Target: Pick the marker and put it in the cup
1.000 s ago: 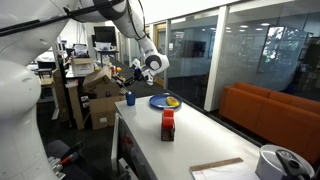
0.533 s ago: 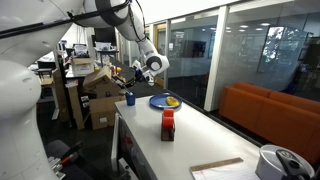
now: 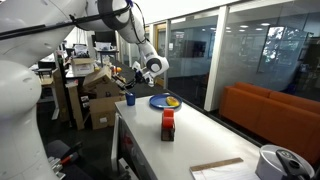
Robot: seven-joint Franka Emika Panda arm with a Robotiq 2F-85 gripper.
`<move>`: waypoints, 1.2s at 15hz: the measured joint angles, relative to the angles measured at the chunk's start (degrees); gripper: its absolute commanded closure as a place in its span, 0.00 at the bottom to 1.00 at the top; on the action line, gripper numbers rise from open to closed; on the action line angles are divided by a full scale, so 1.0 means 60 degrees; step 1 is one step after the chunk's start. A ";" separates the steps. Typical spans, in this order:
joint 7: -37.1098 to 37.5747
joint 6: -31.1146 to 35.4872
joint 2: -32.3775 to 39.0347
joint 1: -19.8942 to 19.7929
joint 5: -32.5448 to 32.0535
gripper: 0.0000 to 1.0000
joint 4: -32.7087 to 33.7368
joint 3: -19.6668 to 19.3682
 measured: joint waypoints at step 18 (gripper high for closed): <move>-0.0561 -0.0082 -0.1586 -0.0149 -0.3176 0.00 0.0358 -0.0518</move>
